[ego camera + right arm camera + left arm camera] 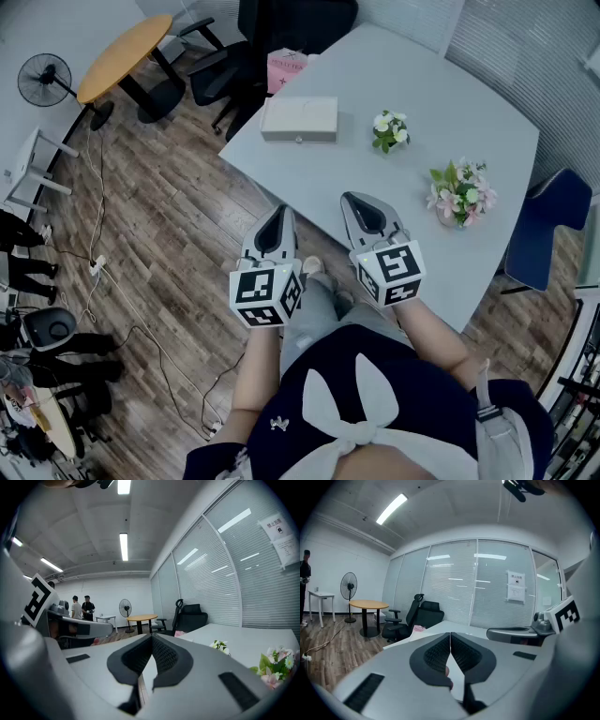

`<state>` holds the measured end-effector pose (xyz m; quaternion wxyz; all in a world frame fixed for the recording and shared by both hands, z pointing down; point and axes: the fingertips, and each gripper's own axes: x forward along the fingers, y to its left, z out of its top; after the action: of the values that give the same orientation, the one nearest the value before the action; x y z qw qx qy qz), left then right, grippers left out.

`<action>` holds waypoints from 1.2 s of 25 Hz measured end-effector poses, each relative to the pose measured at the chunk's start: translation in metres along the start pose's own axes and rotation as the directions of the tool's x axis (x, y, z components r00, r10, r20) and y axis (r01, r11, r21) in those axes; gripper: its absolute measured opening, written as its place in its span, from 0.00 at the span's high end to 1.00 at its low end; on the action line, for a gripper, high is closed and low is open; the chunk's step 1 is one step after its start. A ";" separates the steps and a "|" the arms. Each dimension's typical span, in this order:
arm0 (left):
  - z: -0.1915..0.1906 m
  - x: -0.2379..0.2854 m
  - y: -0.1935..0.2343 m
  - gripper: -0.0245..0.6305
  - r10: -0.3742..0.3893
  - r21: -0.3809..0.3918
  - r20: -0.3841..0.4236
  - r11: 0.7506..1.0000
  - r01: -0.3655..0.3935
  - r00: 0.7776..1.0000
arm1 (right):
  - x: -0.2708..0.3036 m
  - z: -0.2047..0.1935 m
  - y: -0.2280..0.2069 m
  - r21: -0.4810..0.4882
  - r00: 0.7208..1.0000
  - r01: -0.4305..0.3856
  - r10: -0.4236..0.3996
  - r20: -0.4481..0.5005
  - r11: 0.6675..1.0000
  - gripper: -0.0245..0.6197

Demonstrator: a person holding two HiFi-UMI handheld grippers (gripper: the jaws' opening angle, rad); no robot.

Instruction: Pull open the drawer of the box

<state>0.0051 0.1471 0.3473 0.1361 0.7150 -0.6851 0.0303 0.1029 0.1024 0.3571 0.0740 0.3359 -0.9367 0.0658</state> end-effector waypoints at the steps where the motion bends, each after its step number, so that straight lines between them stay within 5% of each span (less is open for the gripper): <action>1: 0.001 0.003 0.000 0.93 -0.001 0.007 -0.001 1.000 0.001 1.000 | 0.002 0.000 -0.003 0.000 1.000 0.001 -0.001 -0.003 1.000 0.96; 17: 0.019 0.069 0.030 0.92 0.019 0.051 -0.016 0.999 -0.018 1.000 | 0.059 0.016 -0.048 0.036 0.999 0.031 -0.032 0.004 0.999 0.90; 21: 0.020 0.088 0.040 0.72 -0.002 0.059 -0.040 0.998 0.005 0.999 | 0.078 0.021 -0.057 0.048 0.999 0.038 -0.038 -0.002 0.998 0.79; 30: 0.013 0.129 0.070 0.59 -0.035 0.061 -0.127 0.997 0.043 0.991 | 0.127 0.019 -0.079 0.103 0.996 0.072 -0.066 -0.063 0.992 0.70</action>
<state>-0.0580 0.0167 0.3751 0.1568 0.7289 -0.6597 0.0945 0.0541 -0.0402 0.3673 0.0861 0.3695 -0.9171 0.1223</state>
